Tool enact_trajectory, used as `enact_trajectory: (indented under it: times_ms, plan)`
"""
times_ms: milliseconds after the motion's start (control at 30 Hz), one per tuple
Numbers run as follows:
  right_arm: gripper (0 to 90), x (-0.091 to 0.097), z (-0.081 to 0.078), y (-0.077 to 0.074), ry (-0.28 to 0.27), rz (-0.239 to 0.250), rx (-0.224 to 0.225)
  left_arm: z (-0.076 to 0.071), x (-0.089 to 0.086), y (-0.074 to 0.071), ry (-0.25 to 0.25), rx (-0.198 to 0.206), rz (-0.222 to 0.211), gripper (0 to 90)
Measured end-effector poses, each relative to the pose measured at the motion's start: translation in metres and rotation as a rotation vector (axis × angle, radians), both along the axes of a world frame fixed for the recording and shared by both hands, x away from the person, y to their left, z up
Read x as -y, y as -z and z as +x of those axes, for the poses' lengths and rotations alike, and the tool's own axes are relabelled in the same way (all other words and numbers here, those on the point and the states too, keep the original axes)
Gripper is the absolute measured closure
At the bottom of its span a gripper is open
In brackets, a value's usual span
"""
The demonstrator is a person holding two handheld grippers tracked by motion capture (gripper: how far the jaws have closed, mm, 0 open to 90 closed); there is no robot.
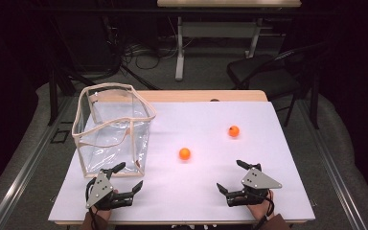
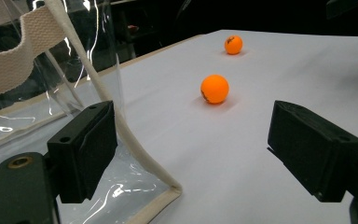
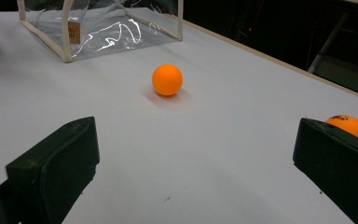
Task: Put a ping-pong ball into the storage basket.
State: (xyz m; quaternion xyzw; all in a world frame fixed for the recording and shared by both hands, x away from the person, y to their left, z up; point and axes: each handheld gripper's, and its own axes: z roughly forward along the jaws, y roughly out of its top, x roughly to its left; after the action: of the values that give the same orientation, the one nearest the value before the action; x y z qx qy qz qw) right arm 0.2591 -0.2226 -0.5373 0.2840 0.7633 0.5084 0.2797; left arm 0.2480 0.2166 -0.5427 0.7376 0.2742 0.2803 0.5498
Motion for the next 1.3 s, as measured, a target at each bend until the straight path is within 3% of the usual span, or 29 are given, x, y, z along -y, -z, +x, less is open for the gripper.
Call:
enact_trajectory:
  times_ms: [267,667,1300]
  plan:
    - [0.0,-0.008,0.009,0.000,0.004,-0.016,-0.048,-0.001,0.000,0.000,0.001,0.000,0.008,15.6]
    - [0.0,-0.018,0.016,-0.002,-0.006,-0.026,-0.084,-0.001,-0.001,-0.001,0.002,0.004,0.009,15.6]
    - [0.0,-0.030,0.029,-0.002,-0.013,-0.043,-0.117,-0.001,0.000,-0.001,0.006,0.007,0.011,15.6]
